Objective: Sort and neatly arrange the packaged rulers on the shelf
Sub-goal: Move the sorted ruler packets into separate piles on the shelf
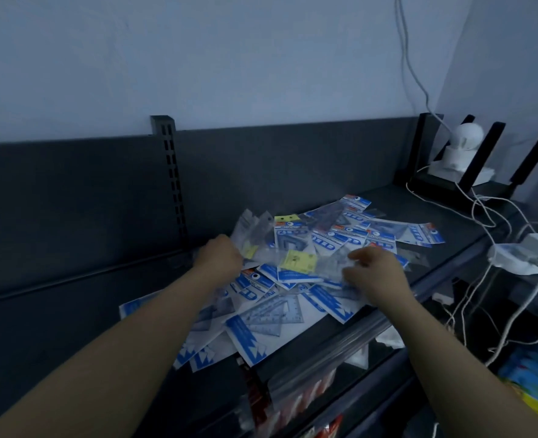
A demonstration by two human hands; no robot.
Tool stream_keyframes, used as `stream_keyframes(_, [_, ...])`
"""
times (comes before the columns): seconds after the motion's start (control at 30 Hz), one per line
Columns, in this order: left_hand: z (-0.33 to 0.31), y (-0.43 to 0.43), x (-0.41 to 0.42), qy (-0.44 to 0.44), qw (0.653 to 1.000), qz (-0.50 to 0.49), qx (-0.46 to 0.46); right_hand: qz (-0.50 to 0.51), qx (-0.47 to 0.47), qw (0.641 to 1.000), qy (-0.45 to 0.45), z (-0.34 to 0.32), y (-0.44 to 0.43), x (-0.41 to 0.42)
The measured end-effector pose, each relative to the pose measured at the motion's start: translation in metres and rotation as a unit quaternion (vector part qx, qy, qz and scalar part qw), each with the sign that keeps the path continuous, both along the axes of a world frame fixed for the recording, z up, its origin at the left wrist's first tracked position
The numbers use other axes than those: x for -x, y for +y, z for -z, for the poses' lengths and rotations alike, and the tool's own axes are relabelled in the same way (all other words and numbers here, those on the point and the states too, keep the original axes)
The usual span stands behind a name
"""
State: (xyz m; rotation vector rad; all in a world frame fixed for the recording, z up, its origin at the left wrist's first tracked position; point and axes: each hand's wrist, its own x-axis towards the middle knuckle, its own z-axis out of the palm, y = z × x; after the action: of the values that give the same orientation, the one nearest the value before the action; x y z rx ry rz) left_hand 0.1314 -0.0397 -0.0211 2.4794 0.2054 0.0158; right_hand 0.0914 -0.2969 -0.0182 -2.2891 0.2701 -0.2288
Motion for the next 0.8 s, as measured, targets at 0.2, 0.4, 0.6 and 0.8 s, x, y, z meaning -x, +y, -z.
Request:
stream_keyframes(0.2, [-0.001,-0.011,-0.012,0.022,0.999,-0.017,-0.028,-0.080,0.138,0.985,0.069,-0.012,0.012,-0.013])
stream_keyframes(0.4, [0.000,-0.008,-0.020,0.055,0.998,-0.004,-0.004,-0.037,0.097,0.992,0.075,-0.021,-0.014,-0.026])
stream_keyframes(0.6, [-0.001,-0.009,-0.025,0.079,0.997,0.024,-0.008,-0.015,0.048,0.998,0.042,-0.008,-0.012,-0.033])
stream_keyframes(0.8, [-0.002,-0.008,-0.022,0.083,0.995,0.025,0.044,-0.015,0.080,0.996,0.043,-0.005,0.002,-0.035])
